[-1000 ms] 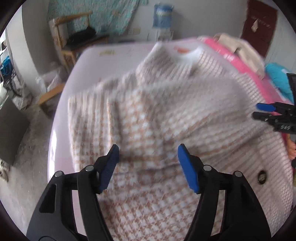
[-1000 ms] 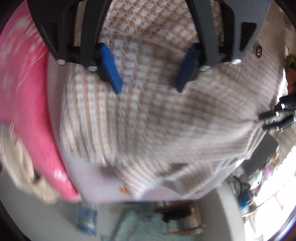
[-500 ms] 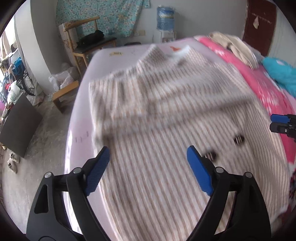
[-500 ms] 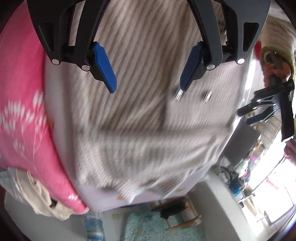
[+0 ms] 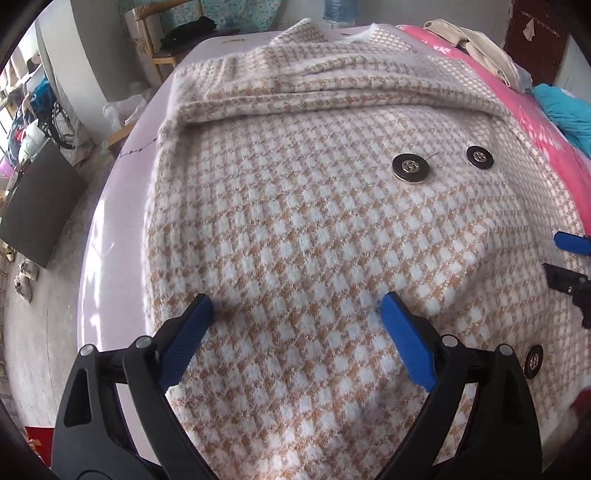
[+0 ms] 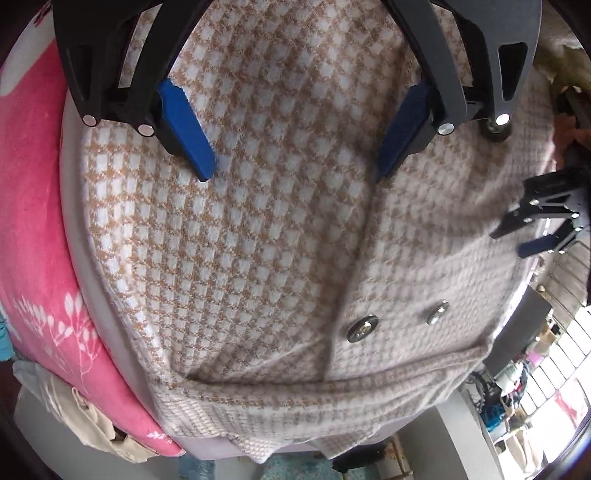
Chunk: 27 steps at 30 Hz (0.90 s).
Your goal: Fold large clothes
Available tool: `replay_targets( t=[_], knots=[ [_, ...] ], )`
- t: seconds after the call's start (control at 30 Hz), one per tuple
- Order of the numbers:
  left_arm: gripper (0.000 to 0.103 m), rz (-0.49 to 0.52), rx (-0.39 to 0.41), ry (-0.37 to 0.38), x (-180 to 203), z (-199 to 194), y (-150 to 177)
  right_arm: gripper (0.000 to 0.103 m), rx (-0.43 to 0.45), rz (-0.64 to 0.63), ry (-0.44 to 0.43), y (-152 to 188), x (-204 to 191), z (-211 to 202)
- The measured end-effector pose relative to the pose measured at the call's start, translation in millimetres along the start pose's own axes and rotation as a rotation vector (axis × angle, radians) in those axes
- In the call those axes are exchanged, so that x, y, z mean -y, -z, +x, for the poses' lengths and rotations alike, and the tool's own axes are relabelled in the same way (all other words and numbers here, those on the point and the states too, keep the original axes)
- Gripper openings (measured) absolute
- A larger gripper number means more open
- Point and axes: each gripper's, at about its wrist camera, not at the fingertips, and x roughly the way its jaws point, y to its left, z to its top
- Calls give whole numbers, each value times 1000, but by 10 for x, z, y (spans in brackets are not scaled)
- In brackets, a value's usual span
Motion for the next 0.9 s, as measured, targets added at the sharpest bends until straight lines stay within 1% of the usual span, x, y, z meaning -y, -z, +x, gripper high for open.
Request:
replay_targets(
  t=[0.07,0.13,0.23,0.33,0.47,0.63,0.7,0.77,0.8,0.87,0.9],
  knots=[
    [90,0,0,0,-5,2,-4,94,4,-2,15,26,-25,2],
    [91,-4,-2,3,-3,4,-5,97,7,-6,31,24,-31,16],
    [91,-10,-3,11,-17,21,2,97,10,-17,36,45,-74,25],
    [93,-16,0,21,-87,23,9,97,15,-17,8,43,-41,20],
    [93,-3,14,33,-94,7,-5,97,47,-24,-27,123,37,-8],
    [94,10,13,40,-102,9,-17,97,60,-111,-19,208,4,-27],
    [94,13,10,37,-102,9,-28,97,63,-117,-31,212,13,-80],
    [94,17,8,36,-90,6,-32,97,64,-118,-84,258,3,-205],
    [94,20,7,38,-90,5,-37,97,74,-143,-126,301,-28,-298],
    [94,26,3,42,-76,11,-52,97,98,-216,-192,368,-157,-460],
    [94,28,1,43,-66,17,-60,97,111,-274,-255,436,-258,-583]
  ],
)
